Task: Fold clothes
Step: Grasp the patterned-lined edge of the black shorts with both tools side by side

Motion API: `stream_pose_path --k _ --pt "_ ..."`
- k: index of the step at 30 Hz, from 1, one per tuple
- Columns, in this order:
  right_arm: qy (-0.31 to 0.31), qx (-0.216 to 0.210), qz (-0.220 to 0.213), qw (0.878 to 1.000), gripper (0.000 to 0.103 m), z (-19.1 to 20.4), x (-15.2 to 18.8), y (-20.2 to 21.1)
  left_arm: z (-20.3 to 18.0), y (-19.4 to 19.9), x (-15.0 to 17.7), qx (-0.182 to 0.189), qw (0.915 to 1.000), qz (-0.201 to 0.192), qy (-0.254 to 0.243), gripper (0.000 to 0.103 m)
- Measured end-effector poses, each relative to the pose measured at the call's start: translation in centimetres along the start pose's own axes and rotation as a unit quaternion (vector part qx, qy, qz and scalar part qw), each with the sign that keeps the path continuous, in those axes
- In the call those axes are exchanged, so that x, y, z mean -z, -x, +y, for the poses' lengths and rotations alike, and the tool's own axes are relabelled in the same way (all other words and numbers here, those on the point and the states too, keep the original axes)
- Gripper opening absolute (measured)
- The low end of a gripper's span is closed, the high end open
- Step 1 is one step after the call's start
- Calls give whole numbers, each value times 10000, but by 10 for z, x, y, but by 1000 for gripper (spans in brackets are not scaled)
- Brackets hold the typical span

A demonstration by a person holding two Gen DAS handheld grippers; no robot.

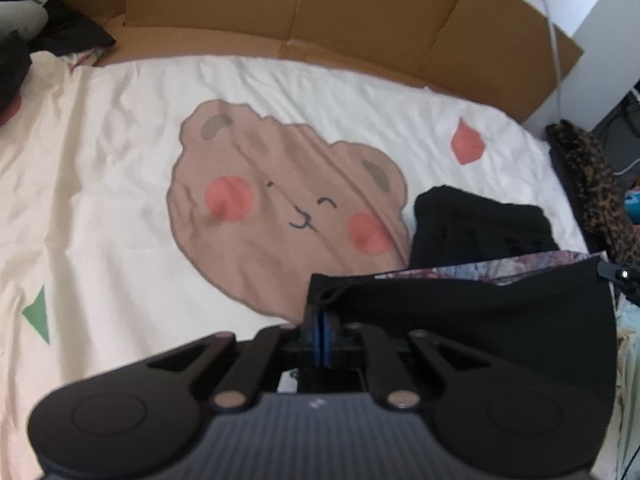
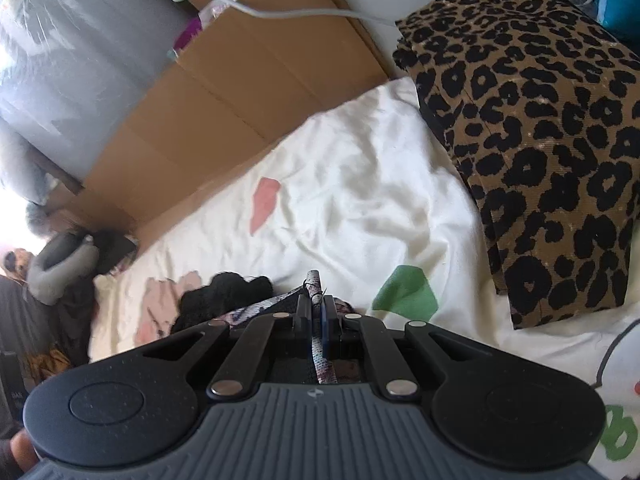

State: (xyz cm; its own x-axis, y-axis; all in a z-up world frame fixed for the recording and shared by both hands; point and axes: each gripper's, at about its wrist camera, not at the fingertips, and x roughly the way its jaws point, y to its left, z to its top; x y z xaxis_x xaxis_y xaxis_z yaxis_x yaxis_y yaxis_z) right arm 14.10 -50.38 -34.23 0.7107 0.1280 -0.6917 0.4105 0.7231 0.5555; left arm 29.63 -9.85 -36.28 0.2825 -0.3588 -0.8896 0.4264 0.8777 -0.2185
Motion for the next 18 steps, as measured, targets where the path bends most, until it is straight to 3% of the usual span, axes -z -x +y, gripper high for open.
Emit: stream_pose_path --k 6,12,14,16,17,18 --pt "-93 234 204 9995 3 -7 -2 -25 -8 -22 -6 -246 9991 315 -148 3" --pt "-6 519 285 9982 5 -4 5 -40 -11 -22 -15 -398 9986 333 -57 4" --pt "-145 349 266 9989 10 -7 6 -35 -9 -19 -19 -454 9985 307 78 12" --pt "-258 171 210 9993 33 -10 6 -28 -8 -15 -20 -434 9985 314 72 20" --pt "-299 123 125 9994 54 -12 6 -22 -8 -13 -19 -412 9986 323 47 28" --pt "-332 79 32 9994 58 -14 5 -17 -8 -10 -18 -407 9987 312 9 33"
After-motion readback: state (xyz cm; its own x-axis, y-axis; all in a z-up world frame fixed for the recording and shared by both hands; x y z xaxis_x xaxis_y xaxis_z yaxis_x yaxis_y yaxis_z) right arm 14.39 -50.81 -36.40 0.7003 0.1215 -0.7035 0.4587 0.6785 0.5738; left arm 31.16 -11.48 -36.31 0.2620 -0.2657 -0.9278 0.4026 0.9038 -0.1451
